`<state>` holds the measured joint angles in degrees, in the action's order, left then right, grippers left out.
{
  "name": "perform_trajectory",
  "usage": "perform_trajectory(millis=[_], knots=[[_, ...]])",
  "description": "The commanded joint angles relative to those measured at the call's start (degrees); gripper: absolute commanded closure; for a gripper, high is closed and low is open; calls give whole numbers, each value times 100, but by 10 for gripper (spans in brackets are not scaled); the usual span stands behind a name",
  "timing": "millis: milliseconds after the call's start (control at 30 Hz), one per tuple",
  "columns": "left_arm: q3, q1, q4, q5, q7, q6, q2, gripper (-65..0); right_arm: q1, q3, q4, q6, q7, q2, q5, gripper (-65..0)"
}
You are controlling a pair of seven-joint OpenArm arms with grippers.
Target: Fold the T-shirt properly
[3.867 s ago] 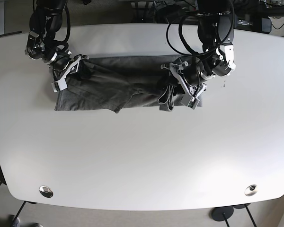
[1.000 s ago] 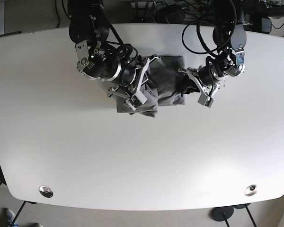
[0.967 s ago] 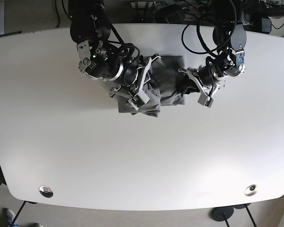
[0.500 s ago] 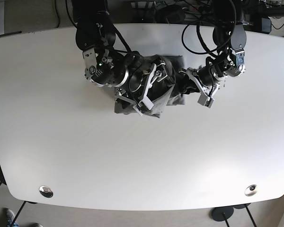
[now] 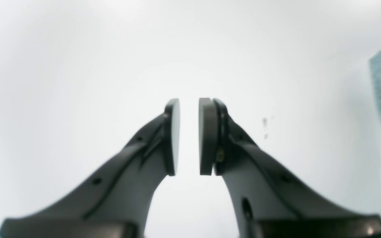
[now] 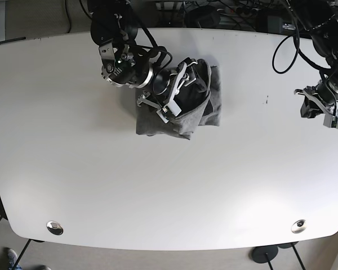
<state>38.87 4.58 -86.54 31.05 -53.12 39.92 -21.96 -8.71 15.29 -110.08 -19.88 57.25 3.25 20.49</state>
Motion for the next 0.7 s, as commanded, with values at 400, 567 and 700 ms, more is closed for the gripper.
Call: perform_trajectory(millis=[400, 567, 700], knots=[[20, 320, -1, 82, 112, 8, -209, -82, 1236, 137, 1720, -12, -692, 489, 109, -445], [-6, 408, -36, 82, 112, 8, -156, -82, 1869, 963, 2037, 5, -947, 575, 830, -442], [-67, 434, -528, 82, 112, 8, -7, -82, 1869, 963, 1773, 5, -1009, 383, 1199, -439]])
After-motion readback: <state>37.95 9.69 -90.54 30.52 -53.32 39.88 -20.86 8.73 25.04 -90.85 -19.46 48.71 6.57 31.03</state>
